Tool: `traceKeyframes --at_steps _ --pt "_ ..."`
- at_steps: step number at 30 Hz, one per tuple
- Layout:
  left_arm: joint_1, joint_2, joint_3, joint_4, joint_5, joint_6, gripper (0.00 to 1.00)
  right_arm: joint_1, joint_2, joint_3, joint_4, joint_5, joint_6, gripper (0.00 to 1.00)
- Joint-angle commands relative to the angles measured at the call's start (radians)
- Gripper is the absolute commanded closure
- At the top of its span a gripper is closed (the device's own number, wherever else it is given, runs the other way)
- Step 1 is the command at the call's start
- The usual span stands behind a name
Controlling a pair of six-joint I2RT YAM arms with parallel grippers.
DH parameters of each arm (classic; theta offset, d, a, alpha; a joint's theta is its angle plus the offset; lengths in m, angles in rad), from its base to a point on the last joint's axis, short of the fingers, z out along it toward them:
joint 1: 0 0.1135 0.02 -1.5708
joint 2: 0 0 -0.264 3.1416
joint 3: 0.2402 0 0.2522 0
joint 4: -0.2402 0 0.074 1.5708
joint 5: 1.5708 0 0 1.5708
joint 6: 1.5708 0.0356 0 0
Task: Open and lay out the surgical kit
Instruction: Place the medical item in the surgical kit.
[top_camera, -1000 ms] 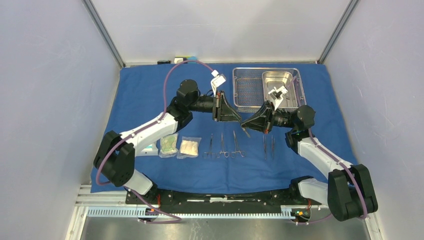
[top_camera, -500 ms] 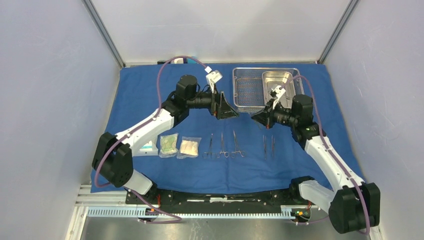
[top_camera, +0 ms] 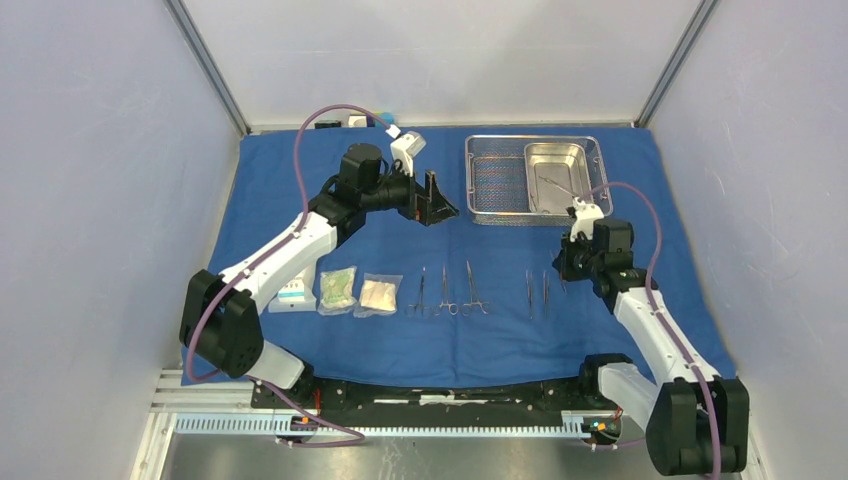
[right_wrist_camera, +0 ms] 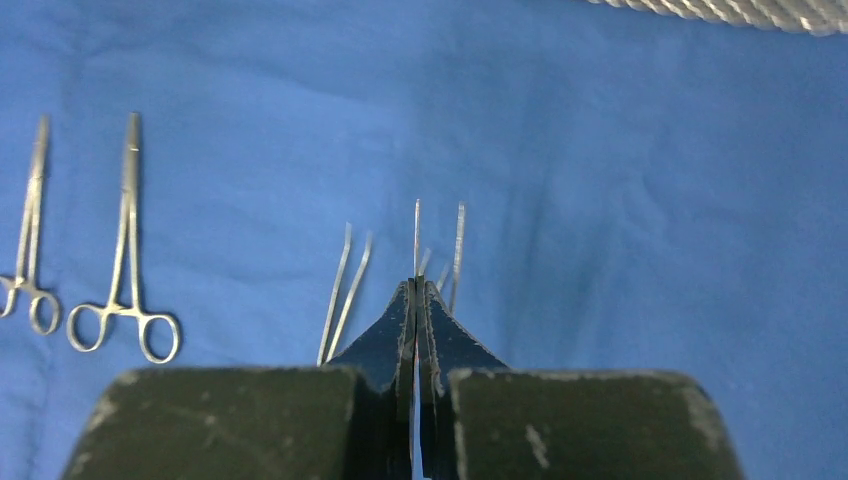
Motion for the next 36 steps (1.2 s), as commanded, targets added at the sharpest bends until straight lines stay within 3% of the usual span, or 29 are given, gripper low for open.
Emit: traceKeyframes --at_steps 1,17,36 --pt "-0.001 -0.013 0.016 0.005 -0.032 0.053 0.00 -0.021 -0.013 -0.022 -0.053 0.096 0.057 1.00" --pt "0.001 0.027 0.012 0.025 -0.048 0.052 0.00 -0.052 -0.015 -0.127 -0.035 0.153 0.174 1.00" --pt "0.000 0.039 -0.003 0.052 -0.021 0.024 0.00 -0.052 0.011 -0.153 0.056 0.126 0.155 1.00"
